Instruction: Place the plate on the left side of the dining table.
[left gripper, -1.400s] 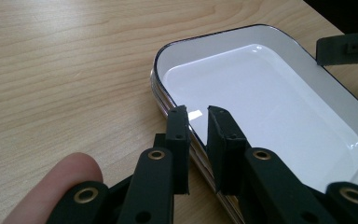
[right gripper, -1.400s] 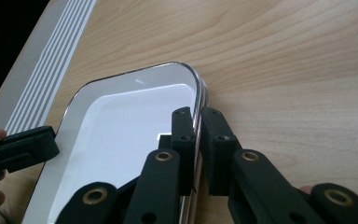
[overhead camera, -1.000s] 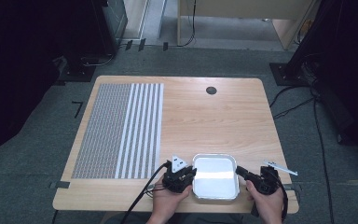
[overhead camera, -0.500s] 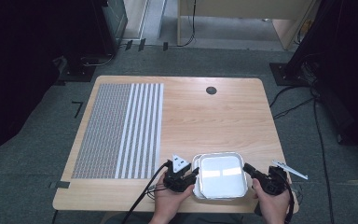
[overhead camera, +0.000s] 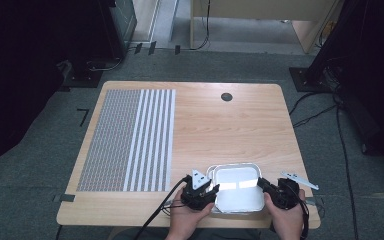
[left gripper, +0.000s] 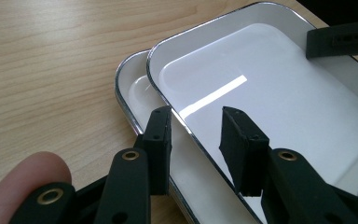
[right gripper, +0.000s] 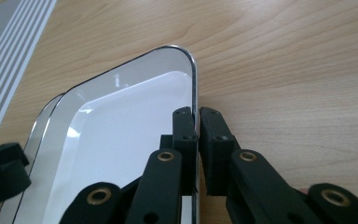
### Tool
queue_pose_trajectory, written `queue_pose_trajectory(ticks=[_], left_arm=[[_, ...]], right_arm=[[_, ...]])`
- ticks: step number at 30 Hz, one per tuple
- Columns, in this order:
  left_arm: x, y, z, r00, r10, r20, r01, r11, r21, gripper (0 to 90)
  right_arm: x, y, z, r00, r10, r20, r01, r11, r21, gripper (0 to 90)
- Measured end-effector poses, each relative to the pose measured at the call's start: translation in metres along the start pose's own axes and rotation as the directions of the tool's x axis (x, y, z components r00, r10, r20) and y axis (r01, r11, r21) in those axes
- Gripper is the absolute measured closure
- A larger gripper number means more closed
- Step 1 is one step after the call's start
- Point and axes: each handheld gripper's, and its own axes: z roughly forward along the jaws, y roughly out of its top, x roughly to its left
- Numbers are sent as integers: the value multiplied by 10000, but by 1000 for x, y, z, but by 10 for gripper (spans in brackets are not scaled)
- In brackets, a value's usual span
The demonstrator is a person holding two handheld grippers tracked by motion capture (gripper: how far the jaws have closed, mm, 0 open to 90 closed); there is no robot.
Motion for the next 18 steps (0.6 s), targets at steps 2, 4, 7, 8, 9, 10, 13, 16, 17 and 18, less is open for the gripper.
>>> queue_pose_trajectory(ticks=[2, 4, 7, 8, 9, 10, 13, 16, 17, 18], left_arm=[[-1, 0, 1, 10000, -41, 49, 41, 10000, 15, 631], [-2, -1, 1, 9998, -94, 148, 94, 10000, 31, 613], [-3, 0, 1, 9984, -336, 461, 336, 9994, 7, 584], [-3, 0, 1, 9984, -336, 461, 336, 9994, 7, 593], [-2, 0, 1, 9973, -488, 555, 482, 9988, 123, 608], [-2, 0, 1, 9973, -488, 555, 482, 9988, 123, 636], [0, 3, -2, 9953, -846, 463, 838, 9963, 188, 710], [1, 6, -3, 9937, -1039, 432, 1028, 9944, 262, 731], [2, 7, -3, 9934, -1073, 409, 1060, 9939, 318, 737], [3, 8, -4, 9933, -1090, 385, 1077, 9936, 333, 747]], right_arm=[[1, 1, 0, 9994, 155, 321, -153, 9999, -74, 886], [1, 1, 0, 9979, 430, 483, -426, 9990, -96, 893], [0, -1, -1, 9952, 869, 446, -860, 9961, -205, 896], [0, -1, -1, 9952, 869, 446, -860, 9961, -205, 896], [2, -1, -1, 9950, 891, 448, -881, 9958, -253, 896], [2, -1, -1, 9950, 891, 448, -881, 9958, -253, 896], [7, -2, -3, 9957, 829, 407, -812, 9958, -430, 896], [11, -2, -5, 9962, 754, 447, -730, 9960, -518, 896], [13, -2, -5, 9966, 651, 499, -623, 9965, -563, 896], [15, -2, -6, 9970, 551, 538, -518, 9968, -605, 896]])
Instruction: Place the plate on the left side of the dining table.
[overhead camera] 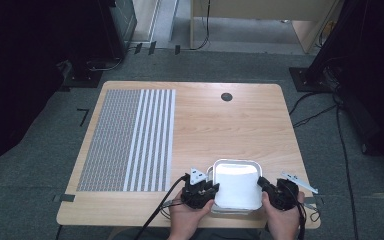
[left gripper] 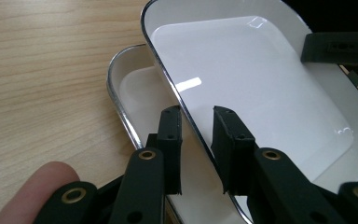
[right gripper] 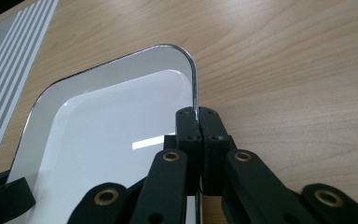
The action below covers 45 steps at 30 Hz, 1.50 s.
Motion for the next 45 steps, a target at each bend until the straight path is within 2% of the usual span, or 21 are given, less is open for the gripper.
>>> queue_pose_trajectory(ticks=[1, 3, 9, 19, 30, 45], left_arm=[[1, 1, -1, 10000, 47, -49, -47, 10000, 31, 752], [2, 2, -4, 9997, 108, -228, -108, 9999, 20, 759], [7, 3, -11, 9984, 328, -471, -327, 9995, 17, 763], [20, 8, -25, 9975, 321, -633, -330, 9994, -142, 768], [39, 10, -40, 9969, 114, -775, -134, 9996, -263, 774], [73, 15, -69, 9932, -154, -1151, 86, 9982, -585, 780]], right_arm=[[4, 0, -1, 9998, -189, 79, 189, 9998, -93, 896], [8, 0, -2, 9995, -279, 113, 280, 9995, -133, 897], [19, 2, 0, 9992, -380, 108, 381, 9992, -94, 896], [41, 5, 5, 9984, -563, -78, 562, 9983, -134, 897], [60, 6, 13, 9972, -714, -238, 713, 9974, -51, 896], [103, 6, 32, 9938, -899, -654, 903, 9959, 33, 897]])
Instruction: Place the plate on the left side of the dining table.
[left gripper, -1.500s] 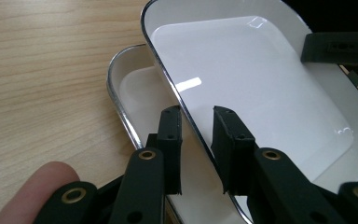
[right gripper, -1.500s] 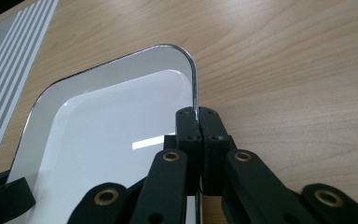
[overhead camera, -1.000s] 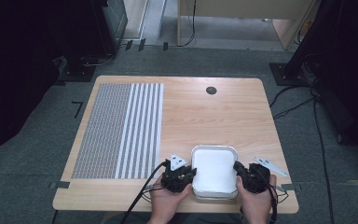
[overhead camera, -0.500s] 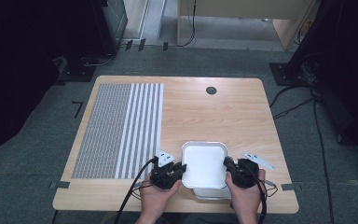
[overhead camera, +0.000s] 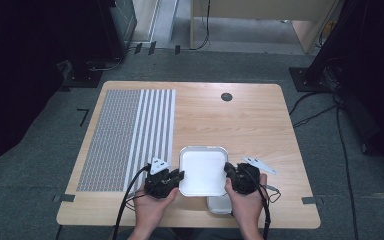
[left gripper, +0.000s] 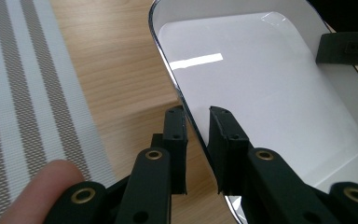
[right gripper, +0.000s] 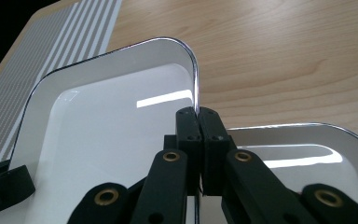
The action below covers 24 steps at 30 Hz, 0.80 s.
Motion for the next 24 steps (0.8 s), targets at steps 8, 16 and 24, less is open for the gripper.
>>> queue_pose_trajectory(ticks=[8, 16, 24], left_arm=[[24, 5, -14, 9999, -136, -50, 135, 9998, -144, 781], [41, 9, -23, 9998, -151, -154, 147, 9996, -255, 781], [59, 11, -32, 9990, -351, -285, 342, 9989, -319, 782]], right_arm=[[25, 4, 12, 9997, -104, -241, 105, 9999, 31, 897], [45, 7, 23, 9993, -133, -345, 135, 9999, 70, 897], [59, 8, 35, 9986, -85, -521, 94, 9998, 158, 897]])
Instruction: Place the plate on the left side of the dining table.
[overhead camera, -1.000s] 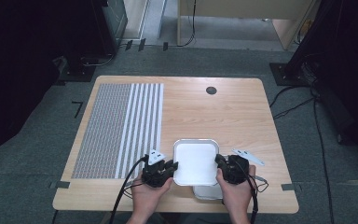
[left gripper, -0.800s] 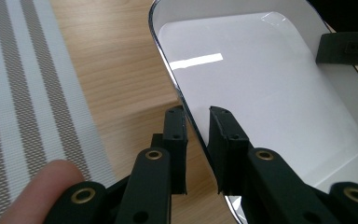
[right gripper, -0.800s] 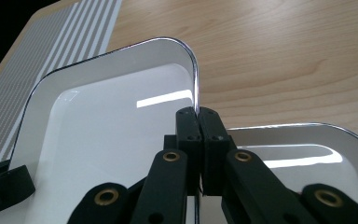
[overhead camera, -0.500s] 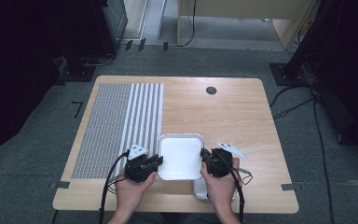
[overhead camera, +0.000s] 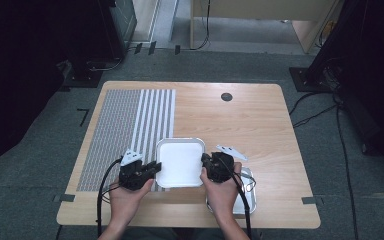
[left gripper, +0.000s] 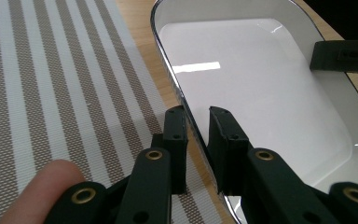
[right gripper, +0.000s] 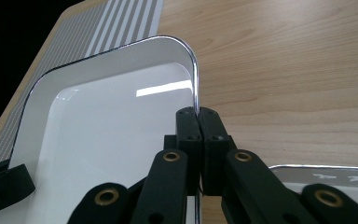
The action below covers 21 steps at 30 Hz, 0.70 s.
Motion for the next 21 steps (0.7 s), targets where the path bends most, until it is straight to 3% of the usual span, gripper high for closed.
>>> queue_pose_trajectory(ticks=[21], left_arm=[[50, 14, -12, 9980, -626, -72, 625, 9980, -130, 789]], right_arm=[[36, 7, 38, 9989, 159, -434, -150, 9997, 208, 897]])
